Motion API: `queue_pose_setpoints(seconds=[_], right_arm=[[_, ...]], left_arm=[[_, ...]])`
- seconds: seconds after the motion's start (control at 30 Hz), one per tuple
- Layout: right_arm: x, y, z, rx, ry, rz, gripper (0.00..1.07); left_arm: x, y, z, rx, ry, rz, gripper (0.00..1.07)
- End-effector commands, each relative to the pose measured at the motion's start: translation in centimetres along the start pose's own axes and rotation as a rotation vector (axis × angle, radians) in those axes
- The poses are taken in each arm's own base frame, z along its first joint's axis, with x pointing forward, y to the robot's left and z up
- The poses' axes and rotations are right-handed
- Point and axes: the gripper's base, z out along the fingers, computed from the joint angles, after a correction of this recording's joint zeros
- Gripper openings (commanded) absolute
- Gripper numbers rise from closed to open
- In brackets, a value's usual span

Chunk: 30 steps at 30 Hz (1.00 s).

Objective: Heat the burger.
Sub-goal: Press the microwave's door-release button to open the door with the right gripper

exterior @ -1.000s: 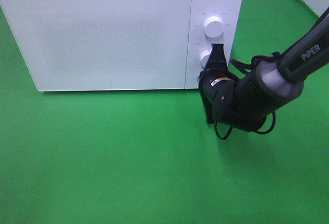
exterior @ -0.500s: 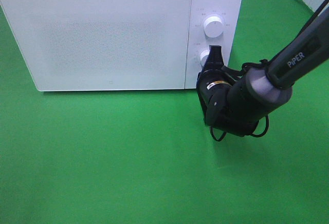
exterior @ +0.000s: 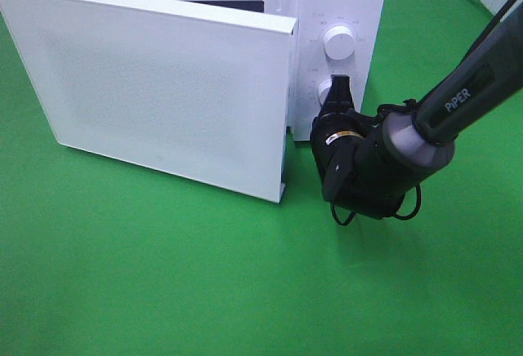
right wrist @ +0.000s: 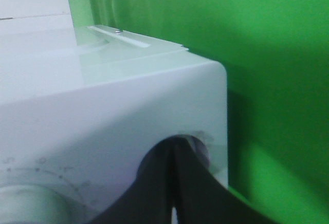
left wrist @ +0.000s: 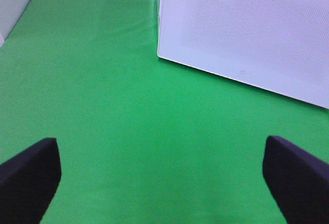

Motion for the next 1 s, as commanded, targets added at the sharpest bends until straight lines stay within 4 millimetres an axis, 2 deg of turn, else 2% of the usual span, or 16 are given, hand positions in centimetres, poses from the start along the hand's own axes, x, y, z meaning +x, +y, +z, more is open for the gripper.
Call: queue_pose_setpoints(seconds=[0.03, 0.43, 0.8, 1.0], right_arm=[[-0.8, 6.1, 1.2, -0.393, -0.051, 0.051, 0.0], [-1.3, 5.5, 0.3, -0.321, -0.048, 0.052, 0.0], [-1.2, 4.1, -1.6, -0.131, 0.049, 0.015, 0.0], [-1.2, 2.0, -3.4, 0.151, 0.155, -0.071, 0.0]], left_arm=[[0.0, -0.1, 0.0, 0.006, -0.012, -0.005, 1.0], [0.0, -0.1, 0.0, 0.006, -0.012, -0.005, 1.0], [0.0, -0.1, 0.0, 0.006, -0.012, -0.005, 1.0], [0.0, -0.1, 0.0, 0.006, -0.012, -0.005, 1.0]])
